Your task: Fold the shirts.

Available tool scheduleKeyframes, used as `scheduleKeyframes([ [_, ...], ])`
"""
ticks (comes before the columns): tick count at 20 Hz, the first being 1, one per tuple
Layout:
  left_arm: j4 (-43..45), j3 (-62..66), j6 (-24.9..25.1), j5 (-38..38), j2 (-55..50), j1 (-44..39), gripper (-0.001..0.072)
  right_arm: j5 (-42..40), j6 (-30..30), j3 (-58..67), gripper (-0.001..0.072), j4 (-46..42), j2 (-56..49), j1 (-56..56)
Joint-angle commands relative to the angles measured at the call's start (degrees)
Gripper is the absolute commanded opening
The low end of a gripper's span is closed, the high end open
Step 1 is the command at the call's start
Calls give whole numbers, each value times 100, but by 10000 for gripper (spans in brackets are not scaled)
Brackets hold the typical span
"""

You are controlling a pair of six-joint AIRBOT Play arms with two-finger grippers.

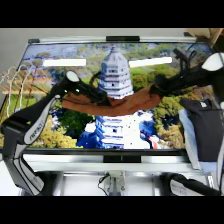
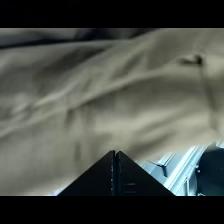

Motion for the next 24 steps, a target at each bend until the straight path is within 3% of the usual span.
scheduleKeyframes([
  [1, -205, 0, -299, 544, -90, -728, 35, 262, 339, 7, 77, 39, 835, 4],
  [3, -210, 2, -573, 973, -122, -1113, 35, 203, 382, 4, 77, 87, 1071, 4],
  [5, -208, 9, -245, 1121, -136, -1357, 34, 83, 400, 4, 77, 111, 1106, 9],
  [7, -186, 57, -70, 750, -94, -1115, 33, 28, 396, 4, 77, 369, 1027, 11],
  [11, 111, 66, -59, -39, 518, 420, 33, -719, 400, 4, 77, 92, 645, 776],
  [16, 118, 74, -31, -487, 1764, 2736, 34, -2872, 409, 4, 77, -72, -822, 2638],
  [19, -9, 74, -352, -459, 2347, 3606, 34, -3856, 597, 4, 78, 2, -1928, 3477],
  [20, -7, 72, -321, -511, 2479, 3729, 34, -4284, 579, 4, 135, 234, -2269, 3650],
  [21, 0, 72, -179, -608, 2557, 3770, 34, -4575, 542, 4, 490, 557, -2503, 3727],
  [22, 59, 72, -57, -782, 2590, 3764, 34, -4612, 514, 4, 687, 837, -2625, 3705],
  [24, 120, 20, 92, -1110, 2590, 3713, 34, -4238, 490, 4, 688, 688, -2529, 3416],
])
